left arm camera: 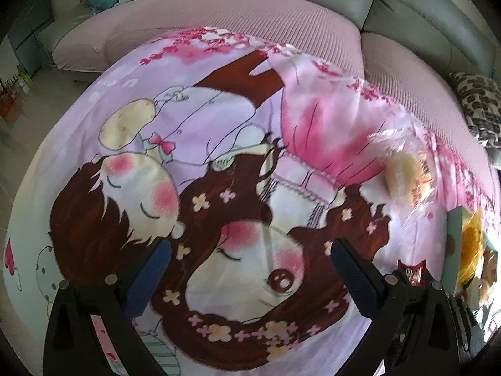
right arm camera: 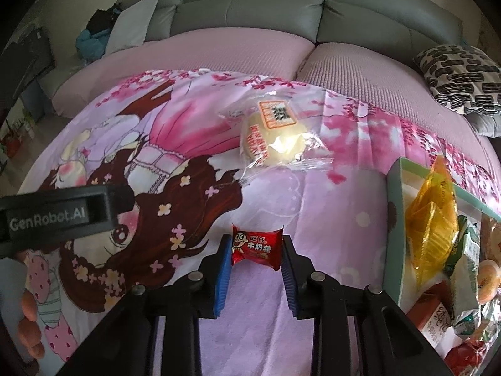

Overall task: Organize snacks
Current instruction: 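Grasp the small red candy with the right tool while the left tool grasps the white steamed-bun packet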

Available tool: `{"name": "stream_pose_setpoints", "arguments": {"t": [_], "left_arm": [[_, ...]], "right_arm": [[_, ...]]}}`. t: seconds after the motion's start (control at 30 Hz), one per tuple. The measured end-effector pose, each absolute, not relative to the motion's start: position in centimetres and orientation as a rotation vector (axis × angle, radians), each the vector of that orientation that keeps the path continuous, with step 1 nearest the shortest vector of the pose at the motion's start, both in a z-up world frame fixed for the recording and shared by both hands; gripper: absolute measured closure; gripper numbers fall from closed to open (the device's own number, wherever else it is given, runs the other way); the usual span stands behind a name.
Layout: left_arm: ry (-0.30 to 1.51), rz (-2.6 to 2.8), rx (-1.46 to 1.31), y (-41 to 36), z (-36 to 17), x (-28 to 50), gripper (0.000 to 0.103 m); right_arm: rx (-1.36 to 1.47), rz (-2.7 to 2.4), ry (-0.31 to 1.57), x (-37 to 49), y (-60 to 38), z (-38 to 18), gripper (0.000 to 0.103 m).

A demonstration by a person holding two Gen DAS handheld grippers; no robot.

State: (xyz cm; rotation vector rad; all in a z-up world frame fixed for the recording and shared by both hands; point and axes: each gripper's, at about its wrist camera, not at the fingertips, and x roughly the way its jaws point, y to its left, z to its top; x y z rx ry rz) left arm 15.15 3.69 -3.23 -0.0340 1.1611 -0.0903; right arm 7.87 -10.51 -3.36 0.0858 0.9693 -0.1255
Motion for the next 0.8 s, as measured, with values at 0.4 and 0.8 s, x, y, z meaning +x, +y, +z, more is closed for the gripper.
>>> {"name": "stream_pose_setpoints", "arguments": {"t": [0.4, 0.8], "left_arm": [[1.09, -0.215, -0.024, 0.3, -1.6, 14.7, 0.003], [1.1, -0.358, -0.052, -4.4, -0.9, 15.3, 0.017]], "right_arm": [[0.159, -0.207, 0.899, 7.0, -14.5, -0.8, 0.071], [0.224, -0.326, 0.803, 4.8, -19.8, 2.7, 0.071]]}}
